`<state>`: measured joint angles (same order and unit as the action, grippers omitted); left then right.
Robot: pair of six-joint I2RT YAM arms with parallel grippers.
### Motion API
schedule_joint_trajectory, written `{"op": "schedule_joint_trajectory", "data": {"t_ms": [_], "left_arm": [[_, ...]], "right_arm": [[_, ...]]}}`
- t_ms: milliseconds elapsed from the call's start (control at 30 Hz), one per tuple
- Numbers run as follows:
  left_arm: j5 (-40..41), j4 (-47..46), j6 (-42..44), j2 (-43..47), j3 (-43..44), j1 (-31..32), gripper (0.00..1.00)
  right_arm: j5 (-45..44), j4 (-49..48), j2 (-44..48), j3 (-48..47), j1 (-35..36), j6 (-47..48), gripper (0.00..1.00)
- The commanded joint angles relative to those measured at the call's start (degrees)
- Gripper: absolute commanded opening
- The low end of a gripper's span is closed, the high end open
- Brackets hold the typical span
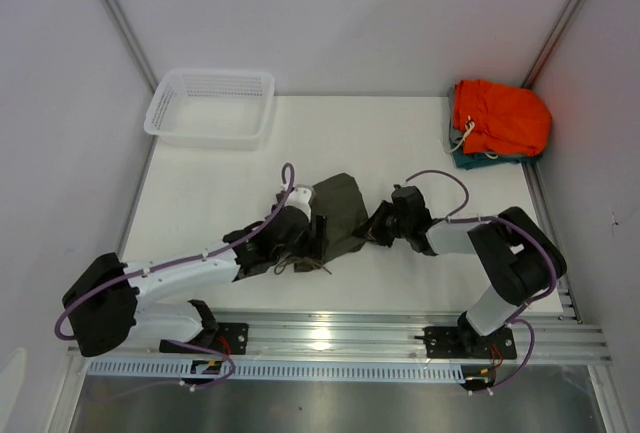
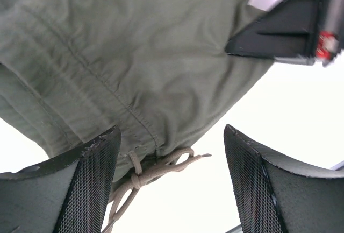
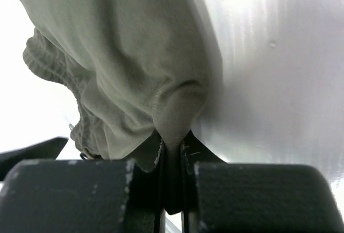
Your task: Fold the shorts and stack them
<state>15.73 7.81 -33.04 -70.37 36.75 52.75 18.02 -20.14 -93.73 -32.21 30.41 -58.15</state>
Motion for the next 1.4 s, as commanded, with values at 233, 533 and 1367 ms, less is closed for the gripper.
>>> {"op": "schedule_joint_trajectory", "data": {"t_ms": [233,533,1367], "left_arm": [[15.73,-1.4,16.59,-1.33,4.55,9.91,0.82],[19.96,-3.68,23.27,-9.61,8.77,16.94,0.82],[26.54,1.57,18.19,-30.87,20.46,22.57,0.84]], "right_arm": [[8.69,31.82,-5.57,-17.79,-2.81,9.01,0.0],[10.54,37.88,-7.25,-23.42,-3.78,10.07,0.0],[14.15,44.14,-8.4,-30.02,-5.54,9.46,0.0]]}}
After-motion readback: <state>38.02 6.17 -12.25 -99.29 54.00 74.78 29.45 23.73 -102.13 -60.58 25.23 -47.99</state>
